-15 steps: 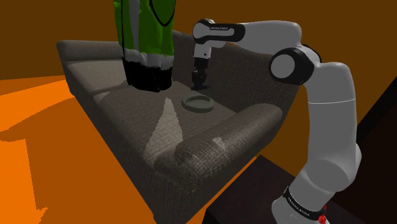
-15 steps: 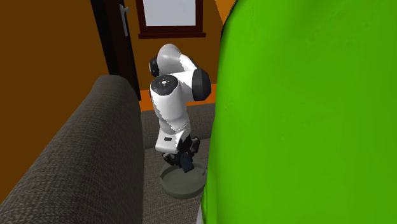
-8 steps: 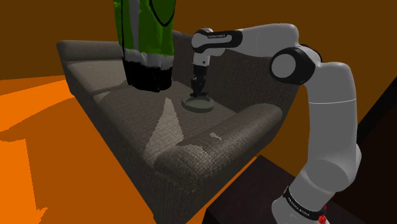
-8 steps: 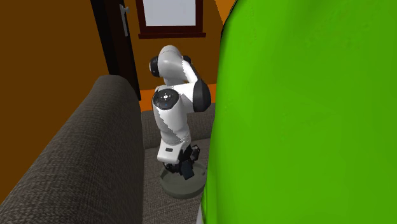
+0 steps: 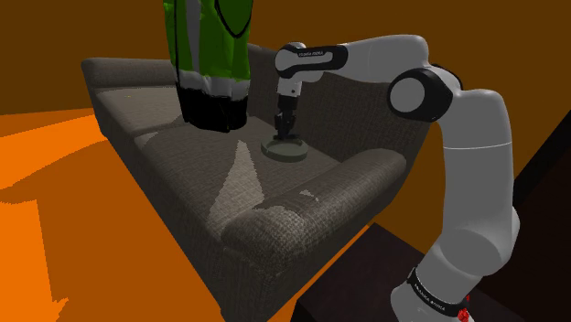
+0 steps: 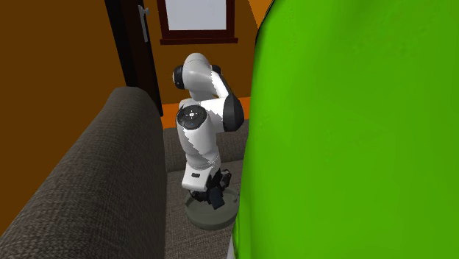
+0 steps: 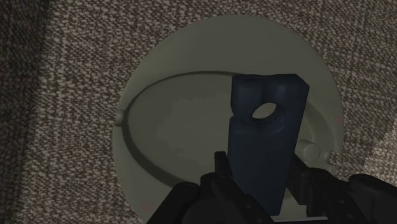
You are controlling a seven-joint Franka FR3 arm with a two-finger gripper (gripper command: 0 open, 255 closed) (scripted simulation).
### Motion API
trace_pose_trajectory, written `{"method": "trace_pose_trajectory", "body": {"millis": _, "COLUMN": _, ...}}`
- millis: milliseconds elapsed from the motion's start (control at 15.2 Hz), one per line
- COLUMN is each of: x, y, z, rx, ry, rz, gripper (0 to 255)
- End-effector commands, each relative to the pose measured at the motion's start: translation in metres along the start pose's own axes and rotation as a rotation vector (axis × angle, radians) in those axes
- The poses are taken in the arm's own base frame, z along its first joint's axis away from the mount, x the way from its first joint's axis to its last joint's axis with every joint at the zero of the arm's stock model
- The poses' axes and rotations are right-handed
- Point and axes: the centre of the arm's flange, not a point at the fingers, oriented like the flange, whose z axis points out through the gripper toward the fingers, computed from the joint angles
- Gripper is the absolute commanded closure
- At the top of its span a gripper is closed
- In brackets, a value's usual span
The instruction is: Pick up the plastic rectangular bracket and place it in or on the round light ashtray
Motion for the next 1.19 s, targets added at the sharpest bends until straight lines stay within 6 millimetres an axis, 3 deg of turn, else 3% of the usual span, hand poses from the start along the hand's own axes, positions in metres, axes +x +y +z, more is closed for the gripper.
{"method": "trace_pose_trajectory", "body": {"millis": 0, "x": 0.000, "y": 0.000, "z": 0.000, "rx": 0.000, "ry": 0.000, "rz": 0.000, "gripper": 0}}
{"method": "trace_pose_trajectory", "body": {"millis": 330, "x": 0.000, "y": 0.000, "z": 0.000, "rx": 0.000, "ry": 0.000, "rz": 0.000, "gripper": 0}}
{"method": "trace_pose_trajectory", "body": {"millis": 594, "x": 0.000, "y": 0.000, "z": -0.050, "rx": 0.000, "ry": 0.000, "rz": 0.000, "gripper": 0}}
{"method": "trace_pose_trajectory", "body": {"millis": 1122, "x": 0.000, "y": 0.000, "z": -0.050, "rx": 0.000, "ry": 0.000, "rz": 0.000, "gripper": 0}}
